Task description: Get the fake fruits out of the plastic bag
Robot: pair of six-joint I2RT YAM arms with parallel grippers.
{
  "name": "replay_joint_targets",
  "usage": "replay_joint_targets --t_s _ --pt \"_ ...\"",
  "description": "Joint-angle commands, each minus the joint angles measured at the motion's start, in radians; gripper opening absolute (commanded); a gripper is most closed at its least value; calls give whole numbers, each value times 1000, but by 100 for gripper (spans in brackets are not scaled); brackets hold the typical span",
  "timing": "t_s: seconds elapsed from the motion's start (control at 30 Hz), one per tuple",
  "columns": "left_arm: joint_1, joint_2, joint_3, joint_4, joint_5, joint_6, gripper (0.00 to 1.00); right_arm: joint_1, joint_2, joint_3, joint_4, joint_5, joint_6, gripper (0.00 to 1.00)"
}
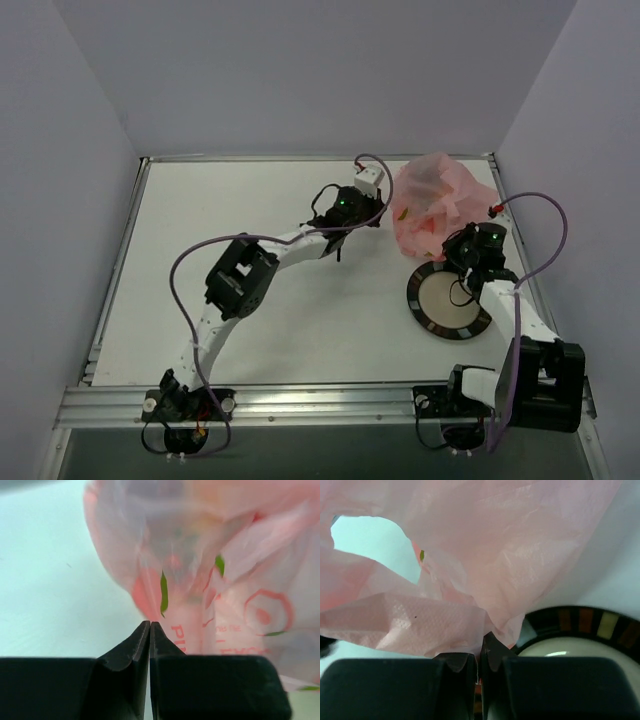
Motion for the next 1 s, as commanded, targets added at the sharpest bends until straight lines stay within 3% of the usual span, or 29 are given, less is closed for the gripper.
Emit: replay_joint_targets --t_s 0.0,0.17,0.3,0.33,0.4,0.47,0.5,0.63,0.83,0.97 --pt "19 -236 -84 231 -31 -22 2 -17 118 98 140 95 -4 0" --pt "22 -317 -225 201 56 -72 2 -81 278 188 233 116 13 0" --pt "10 -309 -185 106 143 -47 2 -140 350 253 246 141 25 0" --pt "7 -297 -155 33 156 -35 2 -149 347 256 244 207 22 0" --pt "-4 -251 -57 -18 186 -23 14 -205 367 270 244 278 29 0" --pt "-10 -213 -4 -69 212 -29 22 -244 423 315 224 235 22 0" --pt "-16 -208 13 -74 213 -30 32 -245 497 396 201 227 1 0" --pt "-27 -188 43 -123 196 -23 54 -163 684 556 183 151 -53 0" --pt "-27 -156 92 -186 176 -9 68 -57 980 835 39 -78 -159 0" --pt "-18 -140 131 -232 133 37 74 15 962 698 187 -190 -139 0"
